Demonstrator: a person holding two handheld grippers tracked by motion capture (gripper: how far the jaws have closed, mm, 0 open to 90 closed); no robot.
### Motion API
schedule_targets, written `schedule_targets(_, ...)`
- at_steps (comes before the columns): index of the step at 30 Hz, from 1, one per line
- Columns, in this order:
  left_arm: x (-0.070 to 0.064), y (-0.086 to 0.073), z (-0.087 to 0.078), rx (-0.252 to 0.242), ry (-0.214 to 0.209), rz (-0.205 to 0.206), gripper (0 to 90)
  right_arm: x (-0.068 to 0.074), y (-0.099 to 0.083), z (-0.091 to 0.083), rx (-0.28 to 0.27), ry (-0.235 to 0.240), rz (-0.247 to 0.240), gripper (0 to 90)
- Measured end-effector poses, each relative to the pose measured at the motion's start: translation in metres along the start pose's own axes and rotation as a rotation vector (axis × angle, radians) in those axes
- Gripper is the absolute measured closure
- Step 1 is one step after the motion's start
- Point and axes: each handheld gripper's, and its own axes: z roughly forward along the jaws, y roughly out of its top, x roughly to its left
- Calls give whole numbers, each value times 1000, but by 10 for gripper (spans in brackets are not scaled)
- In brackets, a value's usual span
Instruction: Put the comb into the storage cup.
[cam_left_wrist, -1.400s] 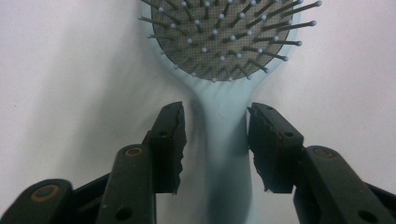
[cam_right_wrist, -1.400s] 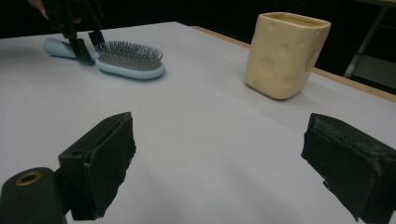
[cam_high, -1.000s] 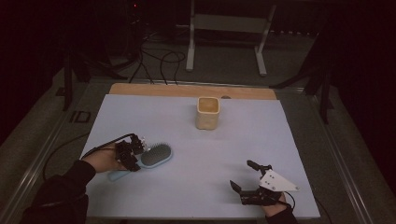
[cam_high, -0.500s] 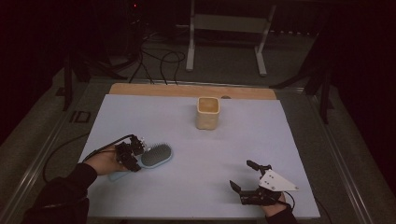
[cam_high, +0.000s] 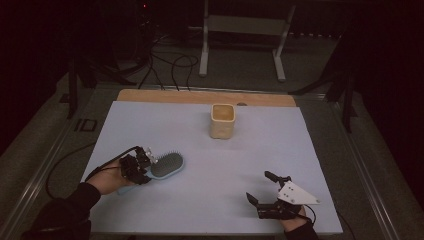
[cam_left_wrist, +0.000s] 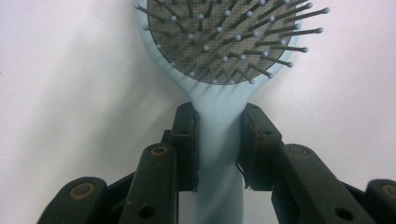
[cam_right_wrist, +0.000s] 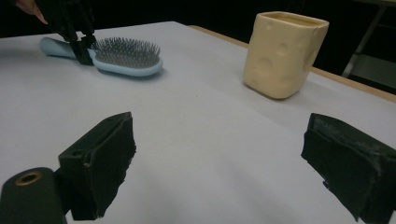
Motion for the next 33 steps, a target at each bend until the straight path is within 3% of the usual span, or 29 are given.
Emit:
schedule_targets(8, 8, -2, -31, -169, 31, -59, 700, 0, 0, 0, 2, 1, -3, 88)
schedule_targets(17, 12, -2, -44, -285, 25, -120, 700, -1, 0, 0, -2, 2, 2, 88)
schedule_targets(23, 9, 3, -52, -351, 29, -125, 700, 0, 0, 1, 2, 5, 1, 88)
schedule_targets(33, 0, 28, -65, -469, 37, -114, 700, 1, 0, 2, 1, 7, 0, 88)
